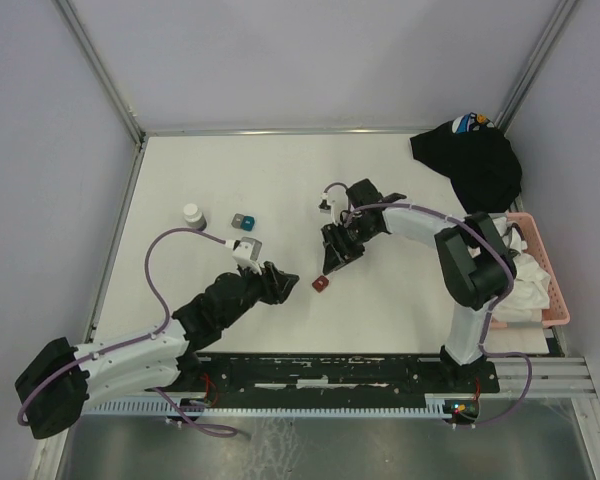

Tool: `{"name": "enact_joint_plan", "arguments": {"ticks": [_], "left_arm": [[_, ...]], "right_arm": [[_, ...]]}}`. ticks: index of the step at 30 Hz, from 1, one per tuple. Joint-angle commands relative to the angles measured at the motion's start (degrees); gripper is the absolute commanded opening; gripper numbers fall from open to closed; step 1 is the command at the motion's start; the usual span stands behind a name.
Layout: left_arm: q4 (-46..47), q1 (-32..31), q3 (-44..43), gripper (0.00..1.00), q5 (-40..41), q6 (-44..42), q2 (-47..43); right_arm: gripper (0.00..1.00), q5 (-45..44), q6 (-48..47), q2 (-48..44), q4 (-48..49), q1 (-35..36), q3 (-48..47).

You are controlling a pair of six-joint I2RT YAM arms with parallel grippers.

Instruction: Sort the pills into containers

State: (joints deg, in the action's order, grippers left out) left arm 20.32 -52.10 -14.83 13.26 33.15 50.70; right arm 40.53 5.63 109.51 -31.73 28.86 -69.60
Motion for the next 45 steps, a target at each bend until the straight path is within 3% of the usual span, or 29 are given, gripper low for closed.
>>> {"name": "enact_joint_plan", "arguments": {"ticks": [1, 8, 11, 17, 19, 24, 27, 38, 45], "left_arm": [[4.57, 0.16, 1.05, 0.61, 0.91, -3.65, -3.19], [8.12, 2.18, -1.17, 0.90, -0.81, -7.97, -6.06], [9.58, 4.64, -2.75, 0.99, -4.00, -8.15, -6.69], [10.46, 9.95, -6.97, 0.99, -12.59, -7.40, -7.74], [8.91, 10.53, -9.22, 0.99, -13.50, -7.65, -7.94], [1.89, 10.72, -14.97, 0.99, -14.65, -9.32, -8.77], [-2.49, 10.74, -18.54, 0.99, -14.56, -10.59, -9.78], [-15.30, 10.78, -28.59, 0.99, -12.75, -13.94, -13.46], [-19.68, 10.76, -32.11, 0.99, -11.78, -13.50, -16.22]], "right_arm": [[0.55, -4.70, -6.97, -7.59, -2.60, -0.63, -3.59], [0.55, -7.73, -18.23, -17.67, -7.12, -2.19, -5.79], [0.61, -11.16, -22.78, -23.64, -6.83, -3.15, -5.24], [0.84, -18.25, -28.68, -33.35, -4.79, -6.34, -4.12], [1.00, -20.50, -28.60, -36.25, -3.48, -7.72, -3.78], [0.99, -31.08, -19.09, -44.01, 4.20, -10.97, -1.95], [0.99, -33.04, -15.18, -44.23, 1.34, -11.20, -6.48], [0.99, -17.96, -10.94, -44.84, -12.26, -11.25, -24.54], [0.99, -18.87, -1.76, -46.67, -12.93, -11.20, -27.80]]}}
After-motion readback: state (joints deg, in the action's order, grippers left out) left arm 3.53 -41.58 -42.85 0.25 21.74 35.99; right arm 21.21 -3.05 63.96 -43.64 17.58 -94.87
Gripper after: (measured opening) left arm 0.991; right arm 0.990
